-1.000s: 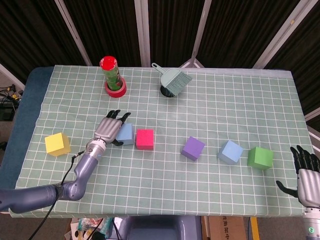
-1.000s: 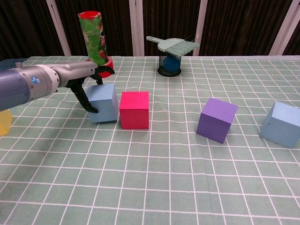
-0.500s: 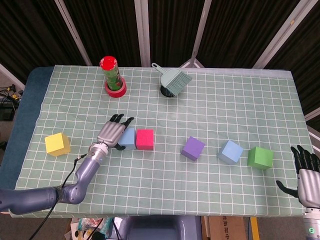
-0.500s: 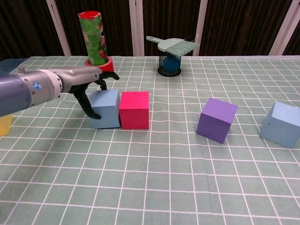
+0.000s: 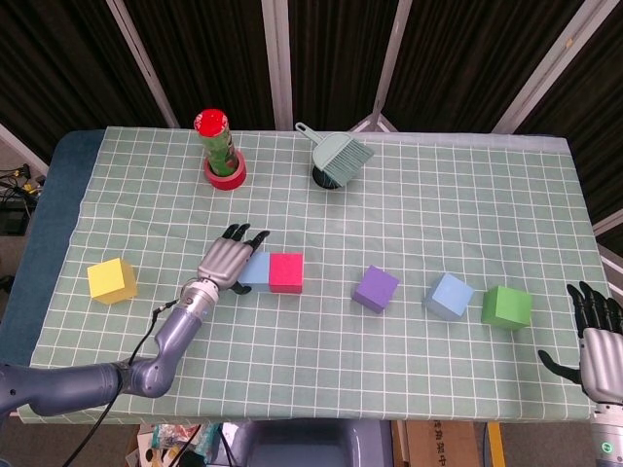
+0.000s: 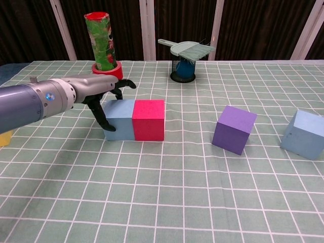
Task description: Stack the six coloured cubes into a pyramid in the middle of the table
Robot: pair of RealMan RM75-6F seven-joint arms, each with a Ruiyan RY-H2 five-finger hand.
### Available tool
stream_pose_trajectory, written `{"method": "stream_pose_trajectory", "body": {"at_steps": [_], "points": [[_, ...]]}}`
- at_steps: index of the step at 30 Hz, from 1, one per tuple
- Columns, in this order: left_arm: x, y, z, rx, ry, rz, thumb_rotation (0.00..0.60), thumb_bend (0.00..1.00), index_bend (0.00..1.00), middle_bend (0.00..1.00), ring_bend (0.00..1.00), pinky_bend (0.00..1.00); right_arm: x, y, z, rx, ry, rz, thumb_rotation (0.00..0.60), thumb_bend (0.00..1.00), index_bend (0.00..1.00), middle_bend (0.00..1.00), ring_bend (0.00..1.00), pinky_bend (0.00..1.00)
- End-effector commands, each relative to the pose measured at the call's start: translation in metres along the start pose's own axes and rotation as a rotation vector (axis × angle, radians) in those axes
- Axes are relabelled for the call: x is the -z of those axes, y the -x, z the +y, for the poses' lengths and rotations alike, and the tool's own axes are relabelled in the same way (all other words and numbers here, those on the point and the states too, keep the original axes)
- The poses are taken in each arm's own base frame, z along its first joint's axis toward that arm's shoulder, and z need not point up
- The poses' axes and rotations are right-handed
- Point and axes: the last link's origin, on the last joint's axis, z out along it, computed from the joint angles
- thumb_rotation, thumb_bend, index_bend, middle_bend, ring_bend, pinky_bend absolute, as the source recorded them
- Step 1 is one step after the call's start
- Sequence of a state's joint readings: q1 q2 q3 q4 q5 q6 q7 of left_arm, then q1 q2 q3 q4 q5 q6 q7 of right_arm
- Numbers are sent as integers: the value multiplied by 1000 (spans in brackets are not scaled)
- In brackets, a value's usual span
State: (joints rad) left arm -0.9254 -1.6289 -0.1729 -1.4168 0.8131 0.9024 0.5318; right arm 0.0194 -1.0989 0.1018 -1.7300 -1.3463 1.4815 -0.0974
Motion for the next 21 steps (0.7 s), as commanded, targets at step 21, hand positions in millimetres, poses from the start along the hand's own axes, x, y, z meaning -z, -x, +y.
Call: {"method": "stream_pose_trajectory", "body": {"at_steps": [21], "points": [[-1, 1, 5, 13, 2, 5, 600, 262, 0, 388, 0, 20, 0, -1, -1, -3, -3, 6, 600, 190, 0, 0, 0, 0]]}}
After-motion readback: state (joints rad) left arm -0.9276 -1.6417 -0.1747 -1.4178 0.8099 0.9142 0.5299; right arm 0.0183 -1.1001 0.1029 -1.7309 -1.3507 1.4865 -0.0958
